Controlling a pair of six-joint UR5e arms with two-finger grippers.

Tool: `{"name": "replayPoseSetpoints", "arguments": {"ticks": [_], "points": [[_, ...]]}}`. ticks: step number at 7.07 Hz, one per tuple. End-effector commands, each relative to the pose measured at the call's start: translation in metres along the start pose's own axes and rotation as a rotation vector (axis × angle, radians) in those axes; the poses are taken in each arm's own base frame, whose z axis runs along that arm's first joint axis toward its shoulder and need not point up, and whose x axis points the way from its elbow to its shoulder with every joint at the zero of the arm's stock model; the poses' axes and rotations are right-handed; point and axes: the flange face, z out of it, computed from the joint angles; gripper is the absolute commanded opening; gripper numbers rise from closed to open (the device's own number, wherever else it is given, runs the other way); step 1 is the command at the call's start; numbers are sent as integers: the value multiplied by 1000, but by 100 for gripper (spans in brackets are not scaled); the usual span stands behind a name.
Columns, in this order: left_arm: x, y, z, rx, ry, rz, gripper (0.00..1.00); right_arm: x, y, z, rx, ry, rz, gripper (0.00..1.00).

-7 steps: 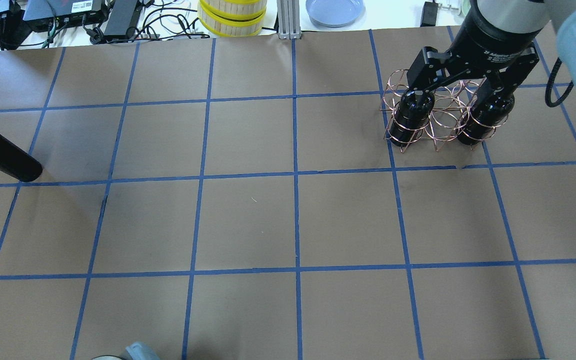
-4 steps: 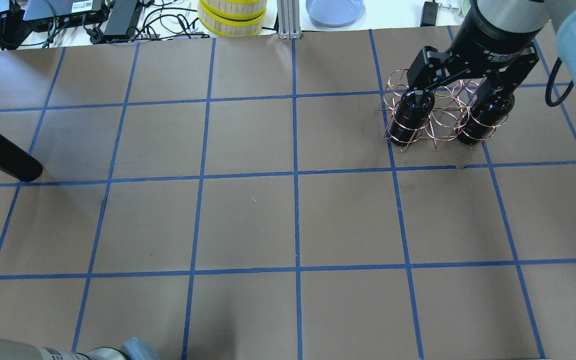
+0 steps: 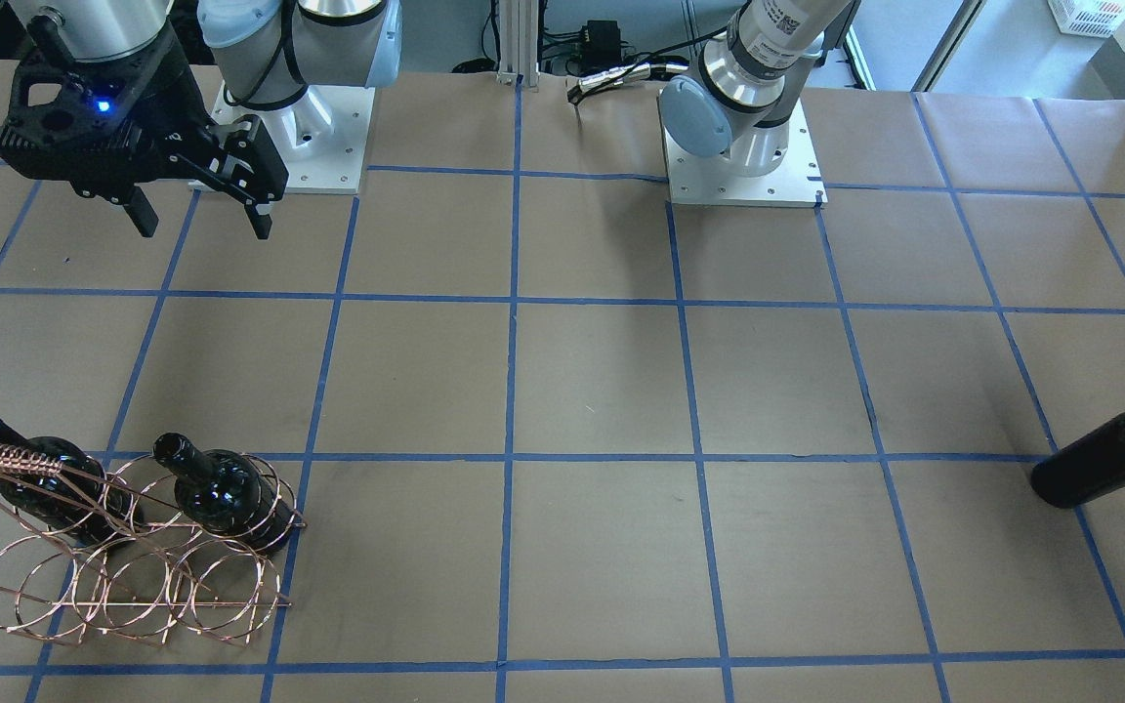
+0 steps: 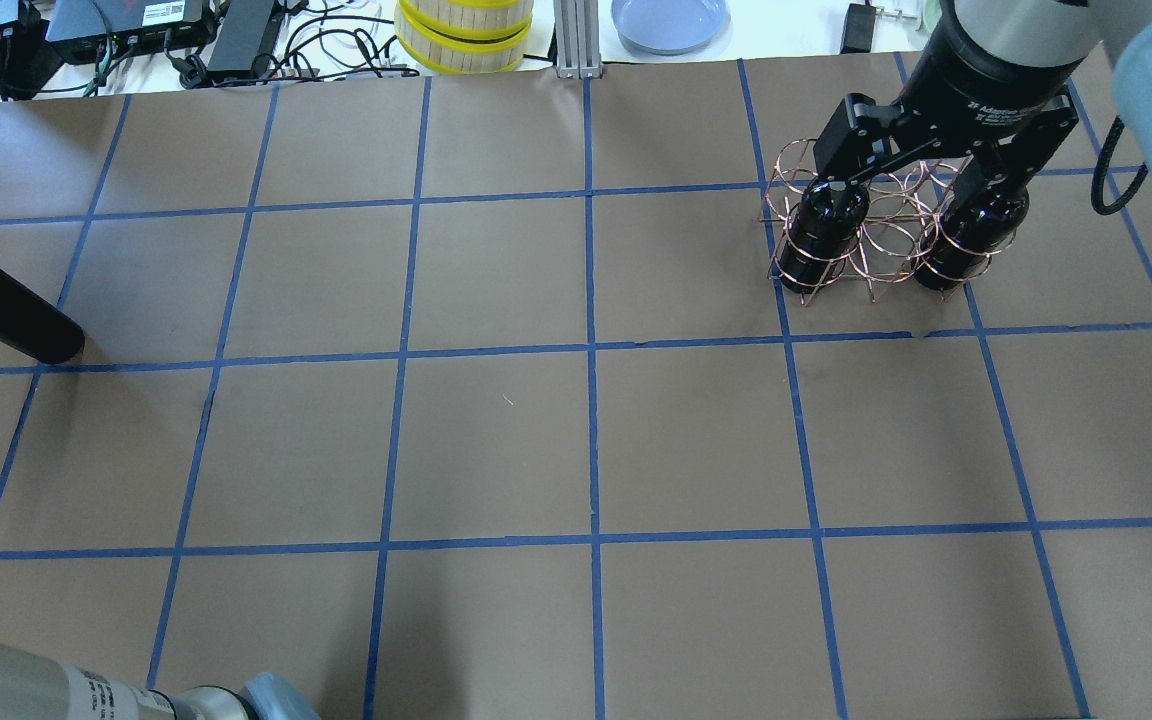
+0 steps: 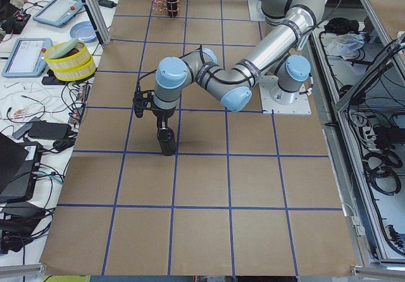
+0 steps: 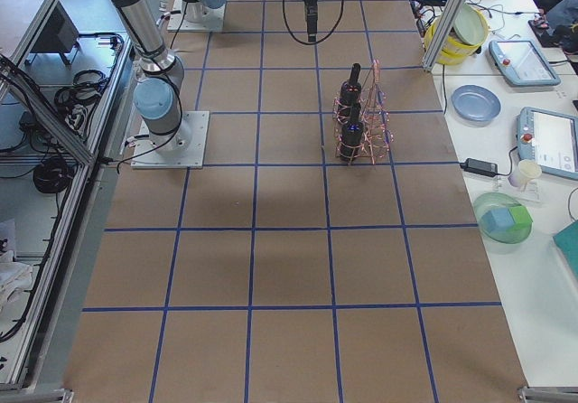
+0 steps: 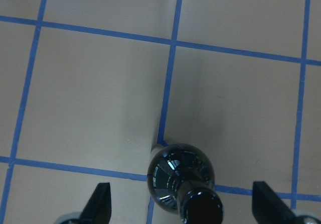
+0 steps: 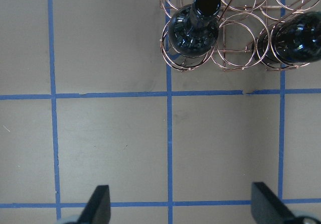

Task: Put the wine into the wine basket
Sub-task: 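Close the left gripper around the neck of the dark bottle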

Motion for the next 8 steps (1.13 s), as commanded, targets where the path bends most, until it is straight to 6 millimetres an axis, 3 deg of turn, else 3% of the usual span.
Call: {"name": "replayPoseSetpoints", "arguments": {"ticks": [1,2,5,7,8], "points": [[-2,0,21,-20,33,-7,97,0,0,0,0,0,0,100],[-2,6,24,-64,37,-14,88,0,0,0,0,0,0,100],[1,7,30,-87,40,-19,79,0,0,0,-1,0,0,100],[2,7,31,-86,40,-16,64,0,0,0,-1,0,0,100],[1,7,31,-86,40,-17,63,0,0,0,-1,0,0,100]]}}
